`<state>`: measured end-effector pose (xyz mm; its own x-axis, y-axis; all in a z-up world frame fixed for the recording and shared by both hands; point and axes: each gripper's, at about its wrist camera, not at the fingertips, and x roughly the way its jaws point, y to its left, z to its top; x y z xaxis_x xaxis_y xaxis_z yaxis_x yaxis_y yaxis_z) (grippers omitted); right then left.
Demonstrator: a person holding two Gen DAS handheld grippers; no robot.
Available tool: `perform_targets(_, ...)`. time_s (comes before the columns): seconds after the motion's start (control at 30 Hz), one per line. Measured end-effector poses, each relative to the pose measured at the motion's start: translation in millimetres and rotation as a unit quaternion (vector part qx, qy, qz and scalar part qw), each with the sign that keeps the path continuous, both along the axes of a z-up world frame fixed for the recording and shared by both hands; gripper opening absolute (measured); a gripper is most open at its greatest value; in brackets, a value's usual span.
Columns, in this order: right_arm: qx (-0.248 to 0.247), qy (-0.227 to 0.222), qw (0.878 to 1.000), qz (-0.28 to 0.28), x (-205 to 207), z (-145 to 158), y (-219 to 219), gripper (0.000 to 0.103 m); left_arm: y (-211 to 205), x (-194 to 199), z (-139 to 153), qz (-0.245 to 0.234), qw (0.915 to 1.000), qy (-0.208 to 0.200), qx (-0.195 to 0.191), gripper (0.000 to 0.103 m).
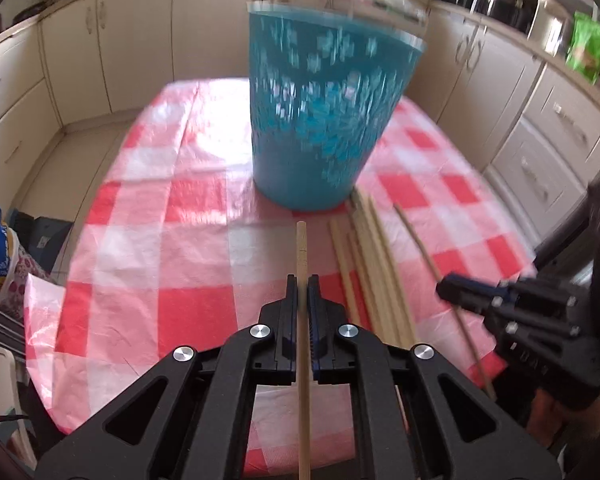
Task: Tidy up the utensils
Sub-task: 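Lift the stick with the right tool and lower it into the teal basket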
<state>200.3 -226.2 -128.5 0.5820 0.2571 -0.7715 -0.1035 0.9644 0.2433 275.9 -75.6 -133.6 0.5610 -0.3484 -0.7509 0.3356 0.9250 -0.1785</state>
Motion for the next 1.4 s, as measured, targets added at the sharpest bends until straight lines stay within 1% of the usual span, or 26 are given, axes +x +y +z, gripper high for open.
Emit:
perform_targets(0.07, 0.03, -0.04, 0.999, -0.008, -10, 14, 1, 0.006, 5, -6, 23, 0.002, 0.9988, -0.041, -0.025, 0.005)
perform_targets(0.1, 0.037, -0.061, 0.997, -0.014, -14, 24, 2, 0.006, 7, -8, 34, 0.0, 0.9975, -0.06, -0.037, 0.005)
perform_targets(0.13, 0.04, -0.08, 0.996, -0.02, -16, 33, 2, 0.006, 10, -10, 48, 0.0, 0.9951, -0.084, -0.051, 0.005)
perform_targets(0.2, 0.052, -0.131, 0.99, -0.029, -21, 60, 2, 0.006, 14, -11, 74, 0.002, 0.9895, -0.124, -0.075, 0.005)
perform_targets(0.3, 0.057, -0.219, 0.973, -0.044, -29, 106, 2, 0.006, 19, -6, 110, 0.005, 0.9759, -0.181, -0.122, 0.005)
perform_targets(0.4, 0.059, -0.288, 0.954, -0.056, -33, 139, 7, 0.006, 15, 7, 139, 0.005, 0.9655, -0.219, -0.141, 0.005)
perform_targets(0.43, 0.06, -0.304, 0.949, -0.059, -35, 146, 7, 0.006, 14, 11, 148, 0.004, 0.9617, -0.232, -0.145, 0.005)
perform_targets(0.53, 0.067, -0.341, 0.935, -0.068, -34, 163, 10, 0.006, 4, 29, 171, 0.004, 0.949, -0.275, -0.155, 0.005)
perform_targets(0.57, 0.07, -0.347, 0.933, -0.071, -32, 167, 10, 0.006, 0, 35, 179, 0.006, 0.9458, -0.283, -0.158, 0.005)
perform_targets(0.6, 0.073, -0.352, 0.93, -0.074, -31, 169, 7, 0.006, -2, 45, 187, 0.011, 0.9401, -0.298, -0.165, 0.005)
perform_targets(0.63, 0.075, -0.357, 0.928, -0.079, -29, 172, 6, 0.006, -6, 50, 194, 0.015, 0.9362, -0.308, -0.169, 0.005)
perform_targets(0.7, 0.077, -0.365, 0.924, -0.088, -25, 174, 2, 0.006, -15, 66, 200, 0.03, 0.93, -0.325, -0.168, 0.005)
perform_targets(0.8, 0.081, -0.372, 0.919, -0.101, -13, 174, -6, 0.006, -23, 90, 201, 0.059, 0.924, -0.338, -0.168, 0.005)
perform_targets(0.93, 0.085, -0.382, 0.913, -0.115, -5, 176, -15, 0.006, -27, 113, 190, 0.087, 0.9208, -0.342, -0.167, 0.005)
perform_targets(1.03, 0.082, -0.39, 0.91, -0.116, 1, 177, -15, 0.006, -29, 125, 179, 0.099, 0.922, -0.339, -0.159, 0.005)
perform_targets(1.27, 0.082, -0.395, 0.908, -0.116, 20, 168, -13, 0.006, -33, 133, 133, 0.1, 0.9382, -0.309, -0.119, 0.005)
perform_targets(1.4, 0.083, -0.398, 0.906, -0.114, 32, 164, -9, 0.006, -36, 127, 115, 0.089, 0.9445, -0.302, -0.095, 0.005)
